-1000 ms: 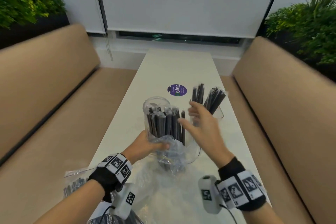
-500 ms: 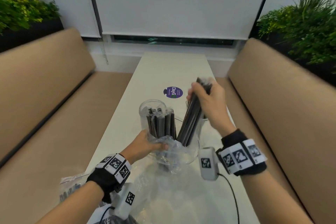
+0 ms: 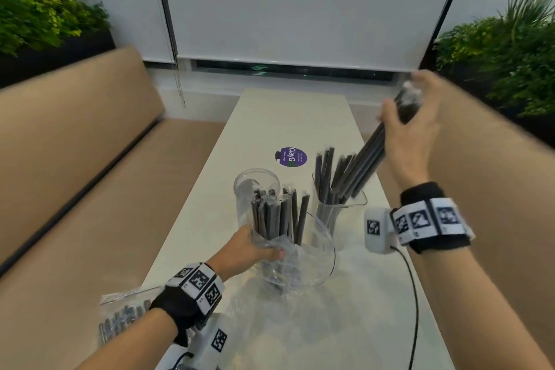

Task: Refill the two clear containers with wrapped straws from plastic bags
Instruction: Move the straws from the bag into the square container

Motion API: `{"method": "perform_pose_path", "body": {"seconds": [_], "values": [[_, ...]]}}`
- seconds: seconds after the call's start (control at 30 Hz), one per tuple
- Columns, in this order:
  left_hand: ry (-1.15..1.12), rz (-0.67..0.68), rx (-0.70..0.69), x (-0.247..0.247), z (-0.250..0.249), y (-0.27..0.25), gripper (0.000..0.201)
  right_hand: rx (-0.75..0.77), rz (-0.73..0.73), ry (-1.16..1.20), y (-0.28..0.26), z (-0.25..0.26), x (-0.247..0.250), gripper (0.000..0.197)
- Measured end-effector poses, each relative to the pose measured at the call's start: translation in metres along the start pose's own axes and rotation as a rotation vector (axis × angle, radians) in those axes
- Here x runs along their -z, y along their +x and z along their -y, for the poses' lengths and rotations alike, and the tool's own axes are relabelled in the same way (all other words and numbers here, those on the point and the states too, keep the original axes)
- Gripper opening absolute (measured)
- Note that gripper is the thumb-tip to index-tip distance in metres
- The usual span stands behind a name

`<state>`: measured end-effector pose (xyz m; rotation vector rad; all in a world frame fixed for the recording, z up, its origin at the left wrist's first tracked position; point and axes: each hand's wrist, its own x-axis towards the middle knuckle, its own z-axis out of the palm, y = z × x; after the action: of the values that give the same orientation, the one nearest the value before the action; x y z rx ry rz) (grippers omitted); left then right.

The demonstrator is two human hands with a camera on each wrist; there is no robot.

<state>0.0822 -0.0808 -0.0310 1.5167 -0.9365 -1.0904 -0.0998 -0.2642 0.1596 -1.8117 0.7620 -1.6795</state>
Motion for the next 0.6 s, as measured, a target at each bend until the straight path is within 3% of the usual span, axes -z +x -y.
{"method": "perform_pose_path", "body": {"seconds": [0.13, 0.23, 0.37, 0.5, 0.6], "values": [[0.02, -0.022, 0.026, 0.002, 0.003, 0.001, 0.057, -0.144, 0.151, -0.186, -0.034, -0.052, -0.017, 0.03], [0.024, -0.031, 0.03, 0.002, 0.002, 0.001, 0.059, -0.077, 0.194, -0.394, -0.05, -0.078, -0.024, 0.022], [0.014, -0.03, 0.029, 0.003, 0.005, 0.002, 0.067, -0.102, 0.188, -0.682, -0.054, -0.089, -0.021, 0.032], [0.026, -0.034, 0.05, 0.004, 0.006, 0.003, 0.066, -0.23, 0.36, -0.768, -0.051, -0.088, -0.015, 0.054], [0.056, -0.049, 0.079, 0.006, 0.008, 0.004, 0.087, -0.151, 0.267, -0.752, -0.047, -0.06, -0.011, 0.058]]}}
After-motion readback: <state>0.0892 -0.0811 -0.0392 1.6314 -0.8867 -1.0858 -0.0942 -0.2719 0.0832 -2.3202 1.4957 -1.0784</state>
